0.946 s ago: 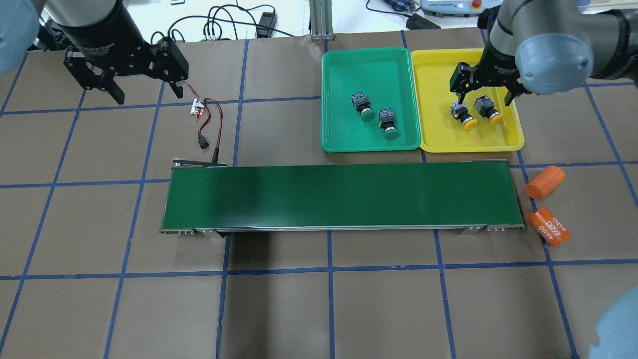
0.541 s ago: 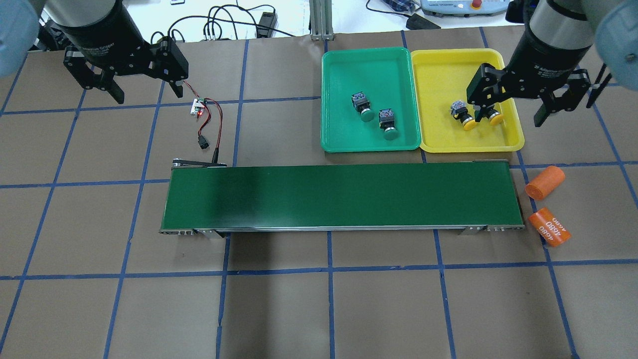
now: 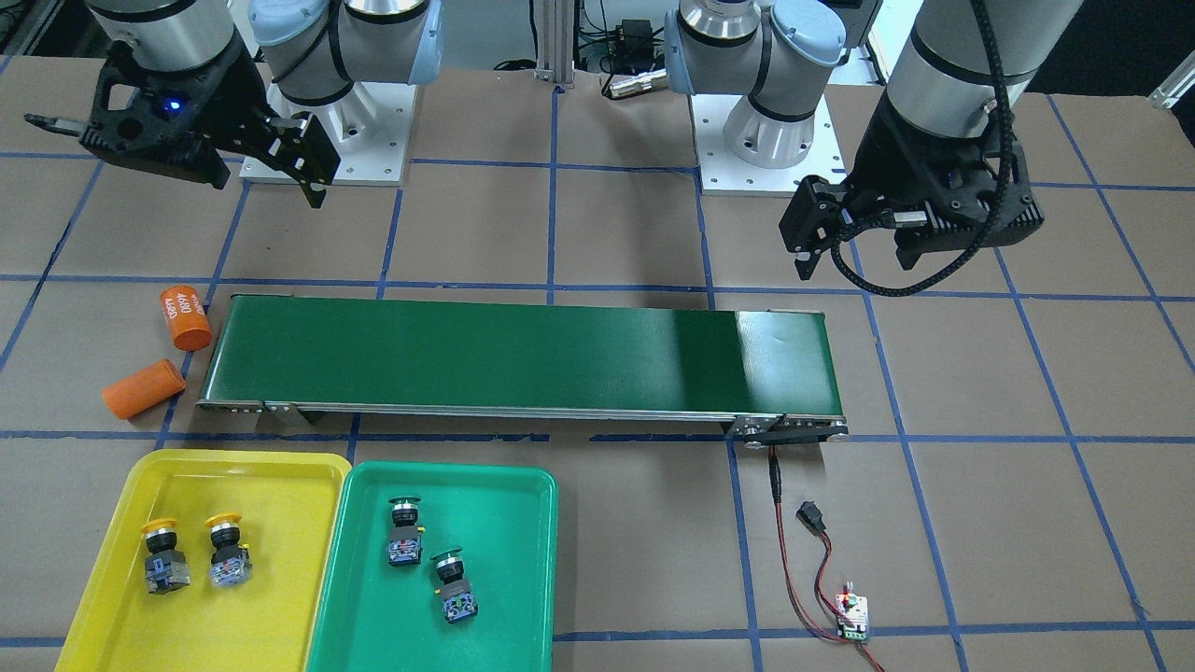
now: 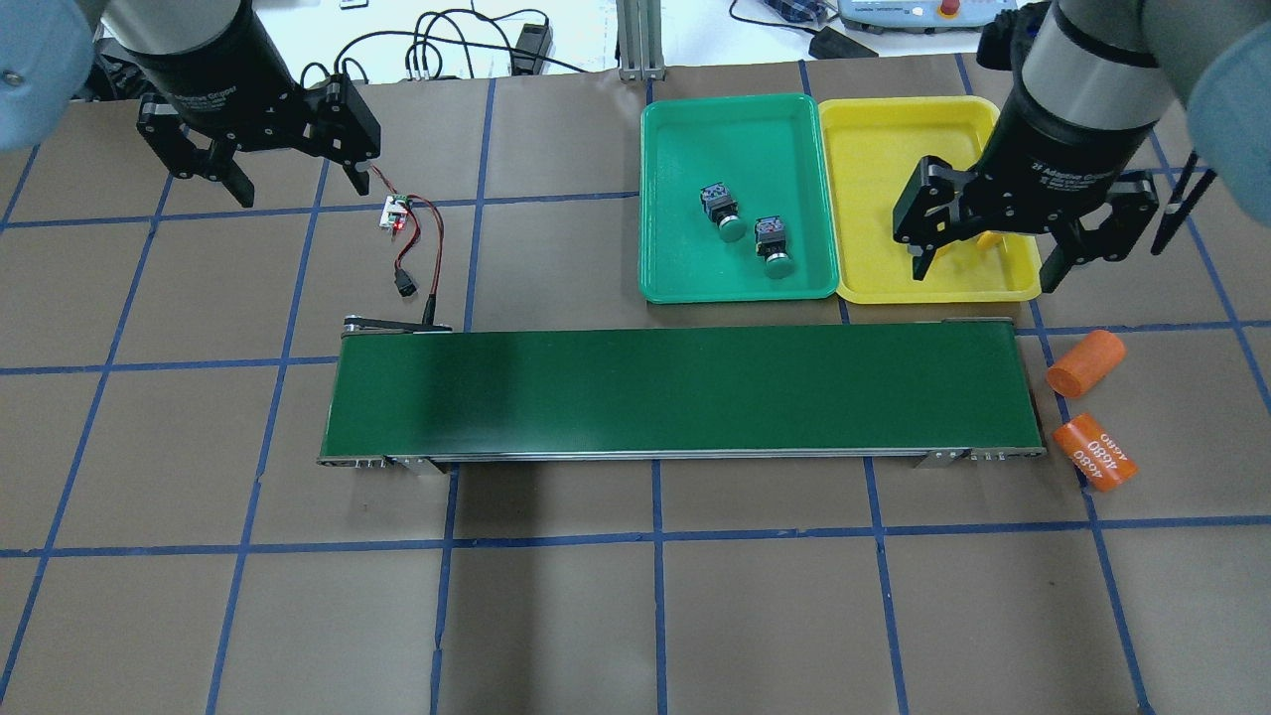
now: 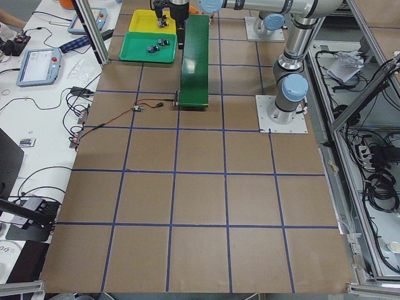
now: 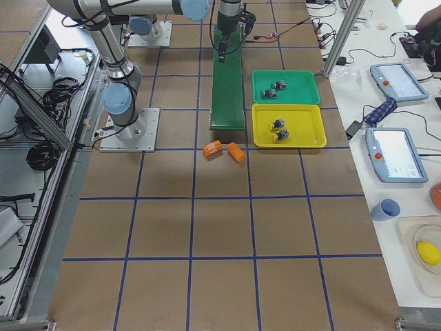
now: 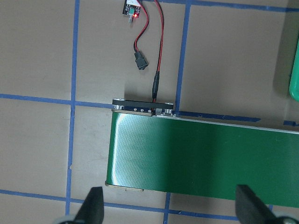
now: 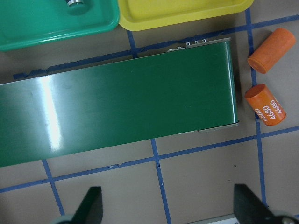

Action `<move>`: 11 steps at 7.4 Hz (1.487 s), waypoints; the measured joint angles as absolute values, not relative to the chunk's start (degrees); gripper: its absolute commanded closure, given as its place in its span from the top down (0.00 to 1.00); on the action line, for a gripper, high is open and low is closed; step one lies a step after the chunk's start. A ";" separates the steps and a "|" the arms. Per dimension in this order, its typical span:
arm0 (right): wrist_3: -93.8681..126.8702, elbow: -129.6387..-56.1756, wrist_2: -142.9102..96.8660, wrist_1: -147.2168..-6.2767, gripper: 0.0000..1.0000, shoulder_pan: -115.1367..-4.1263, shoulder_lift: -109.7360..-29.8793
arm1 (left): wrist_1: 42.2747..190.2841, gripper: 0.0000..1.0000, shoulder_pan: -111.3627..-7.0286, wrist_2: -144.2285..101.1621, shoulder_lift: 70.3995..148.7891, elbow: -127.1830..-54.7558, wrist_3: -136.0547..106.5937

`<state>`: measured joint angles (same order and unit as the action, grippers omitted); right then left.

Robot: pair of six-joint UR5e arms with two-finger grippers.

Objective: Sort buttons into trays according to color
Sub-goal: 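Open the right gripper and lift it away from the yellow tray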

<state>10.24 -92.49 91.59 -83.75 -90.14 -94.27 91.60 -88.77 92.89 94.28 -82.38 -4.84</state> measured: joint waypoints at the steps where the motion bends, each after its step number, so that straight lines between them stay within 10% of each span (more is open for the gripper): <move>1: 10.21 -92.66 91.89 -83.92 1.00 -91.49 -94.22 | 91.56 1.00 -88.79 92.88 94.33 -82.33 -4.84; 11: 9.26 -93.95 92.01 -83.23 1.00 -90.03 -94.74 | 90.58 1.00 -88.77 92.83 94.47 -82.22 -4.75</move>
